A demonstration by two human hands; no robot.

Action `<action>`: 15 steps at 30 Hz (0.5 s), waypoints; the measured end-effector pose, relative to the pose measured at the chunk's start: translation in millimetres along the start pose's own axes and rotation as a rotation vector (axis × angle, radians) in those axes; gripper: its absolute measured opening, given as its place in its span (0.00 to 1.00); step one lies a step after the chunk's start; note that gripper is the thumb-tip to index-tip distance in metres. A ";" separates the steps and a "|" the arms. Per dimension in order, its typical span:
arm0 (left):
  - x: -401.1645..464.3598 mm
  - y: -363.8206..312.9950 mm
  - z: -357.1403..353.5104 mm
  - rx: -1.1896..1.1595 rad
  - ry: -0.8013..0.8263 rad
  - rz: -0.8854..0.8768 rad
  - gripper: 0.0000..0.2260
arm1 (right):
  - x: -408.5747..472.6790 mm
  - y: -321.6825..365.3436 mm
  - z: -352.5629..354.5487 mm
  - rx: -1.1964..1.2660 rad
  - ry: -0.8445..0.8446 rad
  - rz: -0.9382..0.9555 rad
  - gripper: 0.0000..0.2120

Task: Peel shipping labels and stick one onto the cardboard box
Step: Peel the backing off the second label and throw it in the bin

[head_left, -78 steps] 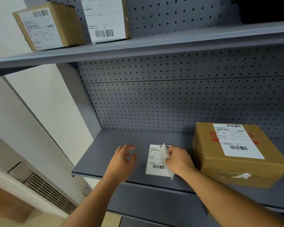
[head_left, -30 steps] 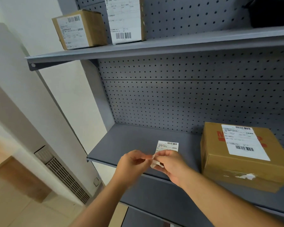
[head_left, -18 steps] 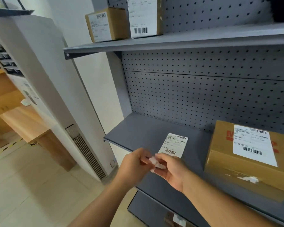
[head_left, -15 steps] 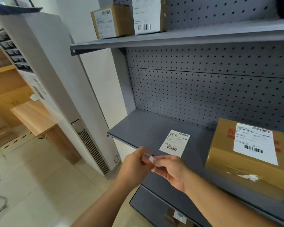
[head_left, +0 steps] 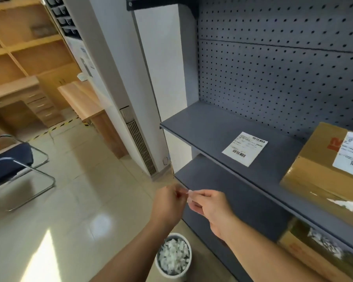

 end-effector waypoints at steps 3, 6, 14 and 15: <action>-9.1 23.8 -7.3 -0.088 0.048 0.088 0.08 | 6.1 -20.2 -11.4 0.030 -0.012 -0.042 0.04; -15.6 48.3 -14.9 -0.149 0.172 0.120 0.08 | 19.7 -39.0 -17.8 -0.005 -0.019 -0.095 0.05; -19.9 138.6 -14.7 -0.431 0.205 0.404 0.07 | 49.1 -103.3 -53.5 -0.129 0.096 -0.155 0.04; -21.9 150.1 -19.0 -0.422 0.218 0.413 0.10 | 53.5 -113.3 -58.6 -0.169 0.119 -0.157 0.04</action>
Point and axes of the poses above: each hand's wrist, its own x-axis towards the middle knuckle, its own z-axis out of the back of the hand, y = z × x, the point moved 5 cm from there along x, towards the middle knuckle, and after that the axes turned 5 degrees about -x, right-handed, at the moved point
